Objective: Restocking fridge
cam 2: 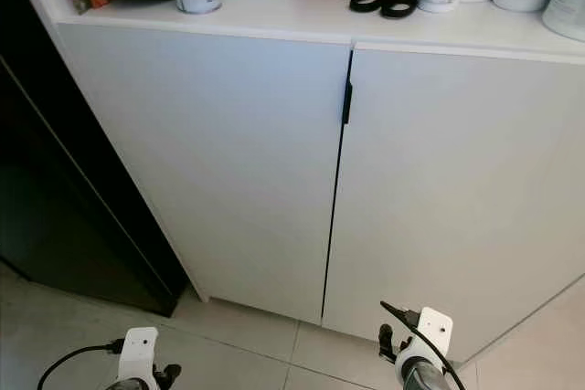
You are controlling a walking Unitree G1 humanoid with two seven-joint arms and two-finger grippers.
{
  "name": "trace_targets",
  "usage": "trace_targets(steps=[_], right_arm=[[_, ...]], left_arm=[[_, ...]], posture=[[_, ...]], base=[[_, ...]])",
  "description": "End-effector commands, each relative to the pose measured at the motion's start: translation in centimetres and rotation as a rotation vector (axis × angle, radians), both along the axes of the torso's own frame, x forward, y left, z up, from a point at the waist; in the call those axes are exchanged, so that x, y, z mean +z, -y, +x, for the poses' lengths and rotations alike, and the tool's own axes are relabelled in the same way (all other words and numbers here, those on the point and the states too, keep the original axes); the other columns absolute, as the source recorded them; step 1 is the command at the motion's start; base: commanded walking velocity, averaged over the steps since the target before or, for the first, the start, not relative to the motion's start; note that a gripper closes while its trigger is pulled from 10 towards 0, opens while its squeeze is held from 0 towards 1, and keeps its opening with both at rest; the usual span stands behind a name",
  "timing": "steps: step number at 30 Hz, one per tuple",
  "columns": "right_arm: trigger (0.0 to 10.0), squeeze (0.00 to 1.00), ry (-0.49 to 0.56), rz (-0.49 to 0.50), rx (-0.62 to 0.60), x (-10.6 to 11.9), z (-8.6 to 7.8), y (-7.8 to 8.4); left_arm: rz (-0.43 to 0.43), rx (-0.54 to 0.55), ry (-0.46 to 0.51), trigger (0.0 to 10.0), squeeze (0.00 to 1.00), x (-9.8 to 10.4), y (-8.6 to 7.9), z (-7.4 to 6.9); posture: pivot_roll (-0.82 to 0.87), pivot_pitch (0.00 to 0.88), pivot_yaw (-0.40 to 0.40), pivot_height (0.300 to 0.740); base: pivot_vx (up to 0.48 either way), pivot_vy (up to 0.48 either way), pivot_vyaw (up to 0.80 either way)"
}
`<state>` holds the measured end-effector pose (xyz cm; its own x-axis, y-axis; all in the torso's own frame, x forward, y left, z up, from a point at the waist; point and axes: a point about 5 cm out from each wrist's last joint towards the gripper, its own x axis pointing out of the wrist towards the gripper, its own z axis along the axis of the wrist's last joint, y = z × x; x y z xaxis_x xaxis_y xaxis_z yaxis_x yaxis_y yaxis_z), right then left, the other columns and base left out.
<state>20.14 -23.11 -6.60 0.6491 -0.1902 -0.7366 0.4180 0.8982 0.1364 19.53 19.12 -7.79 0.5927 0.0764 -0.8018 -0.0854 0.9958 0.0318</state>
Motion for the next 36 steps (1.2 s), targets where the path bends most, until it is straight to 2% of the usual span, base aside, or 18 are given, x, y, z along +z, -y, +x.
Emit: trace_targets(steps=[1, 9, 20, 25, 36], right_arm=[[10.0, 0.0, -0.009, 0.007, -0.005, -0.14, -0.13, -0.19], [10.0, 0.0, -0.014, 0.004, -0.011, -0.19, -0.22, -0.16], [10.0, 0.0, -0.016, 0.005, -0.018, -0.22, -0.27, -0.17], [10.0, 0.0, -0.017, 0.003, -0.009, -0.22, -0.28, -0.15], [10.0, 0.0, -0.024, -0.004, -0.007, -0.23, -0.3, -0.11]], left_arm=[[0.004, -0.001, -0.024, 10.0, 0.0, -0.2, -0.32, -0.43], [-0.004, -0.007, -0.026, 10.0, 0.0, -0.24, -0.26, -0.48], [-0.008, -0.006, -0.027, 10.0, 0.0, -0.26, -0.24, -0.52], [-0.008, -0.008, -0.027, 10.0, 0.0, -0.27, -0.22, -0.53], [-0.012, -0.005, -0.028, 10.0, 0.0, -0.27, -0.2, -0.54]], posture=[[-0.09, 0.0, 0.053, 0.74], [-0.09, 0.0, 0.051, 0.74], [-0.09, 0.0, 0.051, 0.74], [-0.09, 0.0, 0.05, 0.74], [-0.09, 0.0, 0.048, 0.74]], base=[[0.0, 0.3, 0.0], [0.0, 0.305, 0.0], [0.0, 0.042, 0.0], [0.0, 0.0, -0.65], [0.0, 0.0, 0.0]])
